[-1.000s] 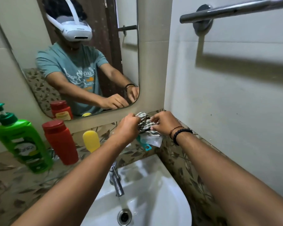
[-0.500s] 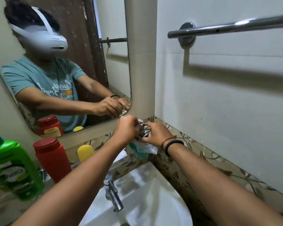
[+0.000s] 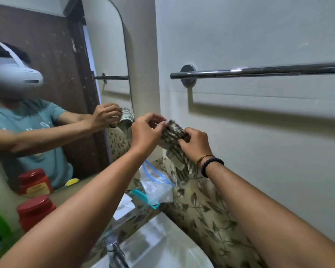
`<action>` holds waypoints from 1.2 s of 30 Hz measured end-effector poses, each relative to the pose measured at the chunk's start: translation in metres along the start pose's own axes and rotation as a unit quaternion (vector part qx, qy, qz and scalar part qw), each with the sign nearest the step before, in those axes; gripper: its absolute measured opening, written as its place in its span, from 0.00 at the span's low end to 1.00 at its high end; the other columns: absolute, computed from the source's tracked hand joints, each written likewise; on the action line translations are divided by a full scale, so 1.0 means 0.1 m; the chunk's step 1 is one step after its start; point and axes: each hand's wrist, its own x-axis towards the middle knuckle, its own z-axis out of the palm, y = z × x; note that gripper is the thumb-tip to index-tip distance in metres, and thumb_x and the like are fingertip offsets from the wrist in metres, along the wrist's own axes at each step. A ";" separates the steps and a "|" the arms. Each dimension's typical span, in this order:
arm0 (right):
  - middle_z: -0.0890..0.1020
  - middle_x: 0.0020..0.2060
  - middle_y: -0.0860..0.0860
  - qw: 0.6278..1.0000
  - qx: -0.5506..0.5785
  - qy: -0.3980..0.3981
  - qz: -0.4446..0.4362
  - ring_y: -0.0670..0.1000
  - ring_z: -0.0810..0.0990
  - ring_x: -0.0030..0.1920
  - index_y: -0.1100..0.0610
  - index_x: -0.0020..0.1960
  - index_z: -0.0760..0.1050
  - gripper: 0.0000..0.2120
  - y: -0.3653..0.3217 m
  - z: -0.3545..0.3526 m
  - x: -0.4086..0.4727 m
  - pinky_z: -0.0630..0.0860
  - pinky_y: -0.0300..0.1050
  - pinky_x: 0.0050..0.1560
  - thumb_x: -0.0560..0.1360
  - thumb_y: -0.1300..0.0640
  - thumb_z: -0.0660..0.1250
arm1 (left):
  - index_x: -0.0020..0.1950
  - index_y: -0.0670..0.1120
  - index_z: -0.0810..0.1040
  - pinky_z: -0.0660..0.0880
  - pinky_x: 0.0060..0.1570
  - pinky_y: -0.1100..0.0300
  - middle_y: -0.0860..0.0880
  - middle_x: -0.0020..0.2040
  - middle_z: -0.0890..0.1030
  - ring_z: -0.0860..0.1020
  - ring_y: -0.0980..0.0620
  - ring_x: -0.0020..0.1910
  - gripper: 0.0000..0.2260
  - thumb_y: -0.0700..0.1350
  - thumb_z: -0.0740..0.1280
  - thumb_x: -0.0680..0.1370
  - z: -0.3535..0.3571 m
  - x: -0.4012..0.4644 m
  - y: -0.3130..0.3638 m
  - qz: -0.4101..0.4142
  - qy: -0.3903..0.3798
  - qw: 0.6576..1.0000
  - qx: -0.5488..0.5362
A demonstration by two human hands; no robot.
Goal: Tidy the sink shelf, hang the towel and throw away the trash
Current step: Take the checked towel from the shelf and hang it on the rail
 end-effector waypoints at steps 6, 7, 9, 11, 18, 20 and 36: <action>0.81 0.34 0.48 0.996 0.018 0.088 0.015 0.50 0.78 0.38 0.54 0.43 0.80 0.02 -0.18 -0.48 0.06 0.71 0.41 0.38 0.73 0.56 0.69 | 0.56 0.51 0.79 0.80 0.41 0.58 0.48 0.48 0.84 0.83 0.53 0.45 0.36 0.73 0.75 0.57 -0.01 -0.11 0.12 -0.095 -0.070 0.989 -0.094; 0.81 0.35 0.47 0.995 0.013 0.097 0.012 0.50 0.79 0.38 0.54 0.44 0.80 0.02 -0.21 -0.55 0.05 0.72 0.41 0.38 0.73 0.55 0.70 | 0.54 0.49 0.80 0.80 0.40 0.56 0.46 0.46 0.85 0.83 0.52 0.43 0.35 0.71 0.76 0.57 -0.01 -0.12 0.15 -0.104 -0.088 0.984 -0.114; 0.81 0.34 0.45 0.994 0.005 0.108 0.008 0.48 0.79 0.37 0.52 0.43 0.79 0.03 -0.26 -0.66 0.03 0.73 0.40 0.37 0.73 0.53 0.72 | 0.48 0.44 0.83 0.77 0.34 0.58 0.43 0.42 0.86 0.81 0.52 0.36 0.25 0.61 0.81 0.62 0.01 -0.14 0.26 -0.105 -0.108 0.979 -0.139; 0.80 0.33 0.42 0.994 -0.004 0.109 0.010 0.44 0.78 0.35 0.49 0.42 0.78 0.05 -0.29 -0.75 -0.02 0.76 0.41 0.38 0.72 0.52 0.73 | 0.44 0.37 0.83 0.75 0.31 0.60 0.38 0.39 0.85 0.81 0.49 0.33 0.14 0.46 0.79 0.69 0.03 -0.15 0.39 -0.101 -0.124 0.971 -0.176; 0.77 0.26 0.47 0.974 0.000 0.217 -0.061 0.44 0.76 0.27 0.51 0.45 0.71 0.22 -0.47 -1.02 -0.35 0.73 0.37 0.28 0.65 0.37 0.76 | 0.52 0.31 0.77 0.81 0.29 0.56 0.36 0.39 0.82 0.83 0.44 0.27 0.08 0.31 0.70 0.75 0.11 -0.11 0.88 -0.174 -0.151 0.927 -0.295; 0.76 0.24 0.47 0.978 -0.042 0.186 -0.082 0.45 0.74 0.26 0.52 0.35 0.72 0.25 -0.55 -1.05 -0.42 0.71 0.40 0.27 0.62 0.31 0.74 | 0.50 0.34 0.79 0.82 0.36 0.51 0.36 0.41 0.84 0.84 0.42 0.33 0.08 0.33 0.73 0.73 0.17 -0.10 0.94 -0.173 -0.141 0.931 -0.288; 0.76 0.23 0.52 0.988 0.022 0.112 0.108 0.47 0.76 0.26 0.66 0.27 0.76 0.20 -0.79 -1.44 -0.24 0.76 0.40 0.31 0.69 0.53 0.76 | 0.37 0.39 0.77 0.75 0.37 0.53 0.47 0.31 0.77 0.73 0.50 0.31 0.23 0.59 0.76 0.70 0.07 -0.19 1.01 -0.014 -0.088 0.981 -0.173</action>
